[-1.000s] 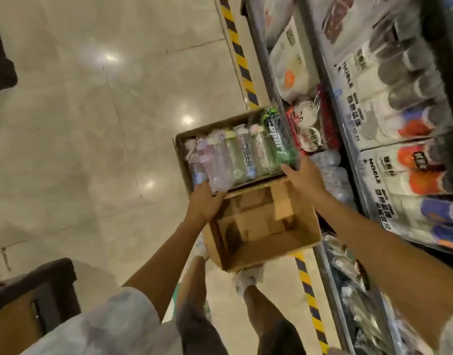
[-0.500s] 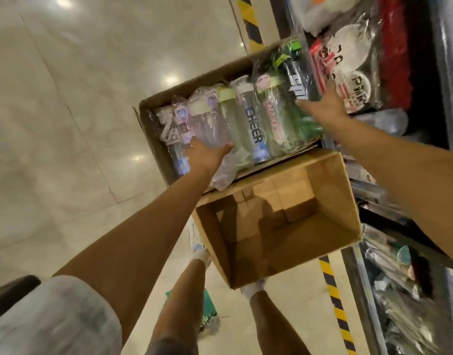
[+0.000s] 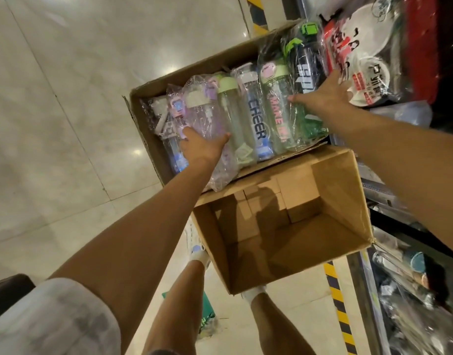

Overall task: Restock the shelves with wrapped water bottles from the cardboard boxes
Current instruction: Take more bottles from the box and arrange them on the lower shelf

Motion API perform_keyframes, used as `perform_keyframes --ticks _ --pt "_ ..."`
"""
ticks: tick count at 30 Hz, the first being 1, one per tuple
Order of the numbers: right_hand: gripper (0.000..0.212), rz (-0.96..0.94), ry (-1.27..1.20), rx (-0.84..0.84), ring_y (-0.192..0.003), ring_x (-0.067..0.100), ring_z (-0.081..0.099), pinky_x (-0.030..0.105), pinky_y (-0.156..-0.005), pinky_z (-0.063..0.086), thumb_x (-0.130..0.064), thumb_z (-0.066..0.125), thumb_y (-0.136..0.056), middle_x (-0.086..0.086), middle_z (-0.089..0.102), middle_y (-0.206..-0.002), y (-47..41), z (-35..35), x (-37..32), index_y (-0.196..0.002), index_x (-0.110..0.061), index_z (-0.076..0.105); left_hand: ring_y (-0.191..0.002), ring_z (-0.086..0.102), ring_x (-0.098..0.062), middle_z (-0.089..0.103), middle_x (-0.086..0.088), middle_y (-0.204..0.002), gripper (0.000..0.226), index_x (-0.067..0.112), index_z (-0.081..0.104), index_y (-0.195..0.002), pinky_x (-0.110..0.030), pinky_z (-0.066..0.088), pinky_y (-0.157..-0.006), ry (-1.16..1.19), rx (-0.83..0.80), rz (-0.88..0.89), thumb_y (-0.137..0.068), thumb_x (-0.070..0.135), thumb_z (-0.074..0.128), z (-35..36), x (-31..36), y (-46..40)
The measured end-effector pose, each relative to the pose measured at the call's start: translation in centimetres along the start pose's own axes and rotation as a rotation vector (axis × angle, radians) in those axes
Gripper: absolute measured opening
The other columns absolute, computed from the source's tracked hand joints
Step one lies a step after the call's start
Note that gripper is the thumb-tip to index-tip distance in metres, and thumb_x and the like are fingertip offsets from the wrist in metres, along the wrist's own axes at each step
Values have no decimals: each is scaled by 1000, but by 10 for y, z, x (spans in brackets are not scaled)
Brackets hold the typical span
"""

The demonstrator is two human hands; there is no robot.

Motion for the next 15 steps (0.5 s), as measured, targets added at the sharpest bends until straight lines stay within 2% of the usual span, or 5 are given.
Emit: perform_keyframes --ticks 2,5,10,12,15 --pt "130 -3 -38 -29 -155 44 17 53 -124 27 -55 91 -71 19 14 -169 -6 0 3 -165 -22 8 -145 34 -38 28 -17 -160 100 16 23 -153 -51 39 -116 9 -15 26 -81 49 83 -1 -1 0" --pt "137 -32 -108 -48 -154 41 26 52 -124 31 -57 92 -66 17 26 -168 -4 -5 9 -165 -17 7 -143 39 -37 34 -16 -158 94 14 23 -152 -46 41 -111 35 -25 47 -85 46 80 -9 2 9" --pt "113 -49 -269 -86 -139 34 50 46 -117 43 -47 88 -75 12 50 -152 41 -9 21 -160 -13 21 -143 40 -35 33 -15 -161 96 11 12 -159 -43 41 -109 101 -64 56 -91 35 76 -27 4 45" --pt "114 -43 -329 -112 -142 34 46 41 -116 42 -47 88 -74 12 46 -157 69 -10 27 -160 -13 22 -139 45 -34 40 -13 -155 95 13 17 -155 -41 42 -108 138 -64 61 -87 37 79 -39 4 65" --pt "119 -61 -490 -164 -145 31 43 37 -114 41 -48 89 -71 10 41 -161 119 -23 36 -162 -15 20 -135 49 -30 45 -7 -151 96 18 22 -155 -50 43 -113 213 -103 73 -83 38 82 -57 10 106"
Point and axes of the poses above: each hand's wrist, its own y-axis away from the middle knuckle, its own z-axis out of the palm, x = y × z, the point moved 5 cm from there along -y, towards the middle knuckle
